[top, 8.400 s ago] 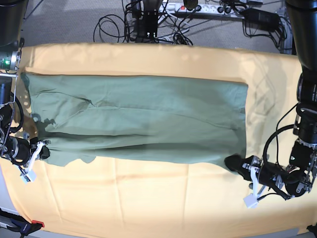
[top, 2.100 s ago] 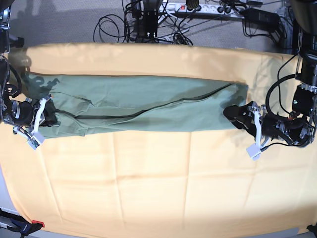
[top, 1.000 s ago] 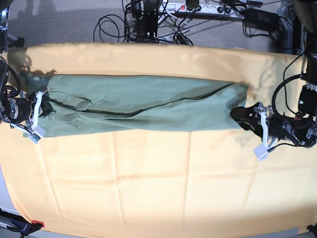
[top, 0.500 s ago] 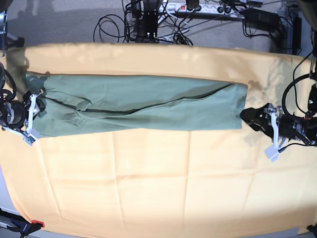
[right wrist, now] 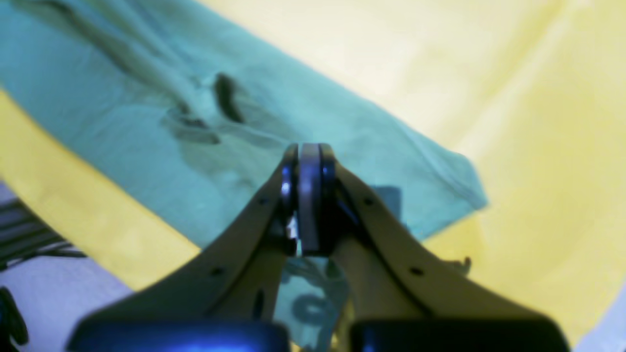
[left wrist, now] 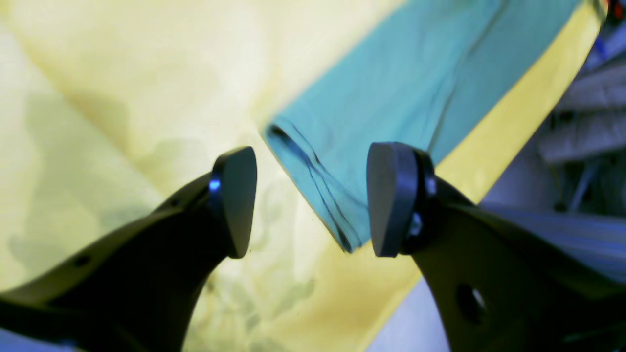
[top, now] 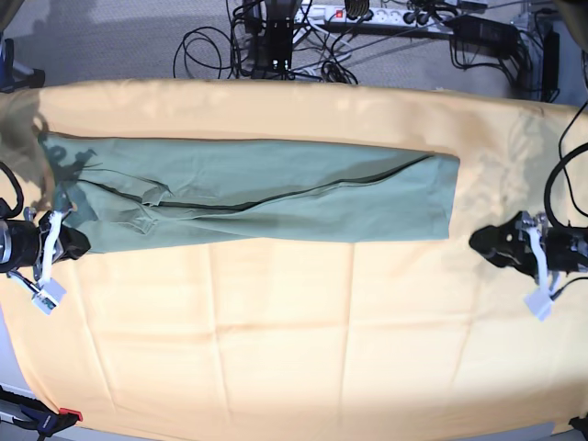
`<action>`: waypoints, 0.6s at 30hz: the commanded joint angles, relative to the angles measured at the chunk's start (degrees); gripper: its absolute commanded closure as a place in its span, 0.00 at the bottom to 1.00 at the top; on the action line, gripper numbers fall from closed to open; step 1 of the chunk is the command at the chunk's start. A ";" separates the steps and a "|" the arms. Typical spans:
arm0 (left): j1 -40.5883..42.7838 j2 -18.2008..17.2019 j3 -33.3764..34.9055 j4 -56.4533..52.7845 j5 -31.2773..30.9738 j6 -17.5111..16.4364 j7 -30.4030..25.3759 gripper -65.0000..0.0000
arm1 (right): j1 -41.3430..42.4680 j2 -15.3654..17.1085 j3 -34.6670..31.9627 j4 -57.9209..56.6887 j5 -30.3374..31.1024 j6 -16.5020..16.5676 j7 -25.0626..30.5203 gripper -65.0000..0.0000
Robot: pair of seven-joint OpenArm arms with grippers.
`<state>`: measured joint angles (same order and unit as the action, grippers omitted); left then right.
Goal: Fold the T-shirt properly
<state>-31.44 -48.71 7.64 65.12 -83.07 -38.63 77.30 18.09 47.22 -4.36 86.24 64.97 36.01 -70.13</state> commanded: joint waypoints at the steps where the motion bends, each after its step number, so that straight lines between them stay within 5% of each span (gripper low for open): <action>1: -1.57 -1.46 -2.36 0.63 -1.46 -0.11 -0.59 0.42 | 1.55 0.94 0.70 0.66 0.85 0.00 0.83 1.00; 5: -1.38 -1.44 -8.52 0.61 -1.42 1.05 0.68 0.42 | 1.11 -1.27 0.70 0.55 -2.69 -0.31 0.87 1.00; 13: 3.45 -1.44 -21.00 0.61 -1.27 1.38 2.45 0.43 | -6.67 -5.86 0.70 0.50 -18.43 -8.13 8.33 1.00; 18: 7.56 -1.44 -26.10 0.61 -0.96 1.40 2.45 0.43 | -11.30 -8.52 0.70 0.50 -23.80 -9.62 12.37 1.00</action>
<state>-22.70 -48.58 -17.91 64.97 -83.09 -37.10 80.40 5.67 37.67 -4.29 86.08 40.95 26.50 -57.98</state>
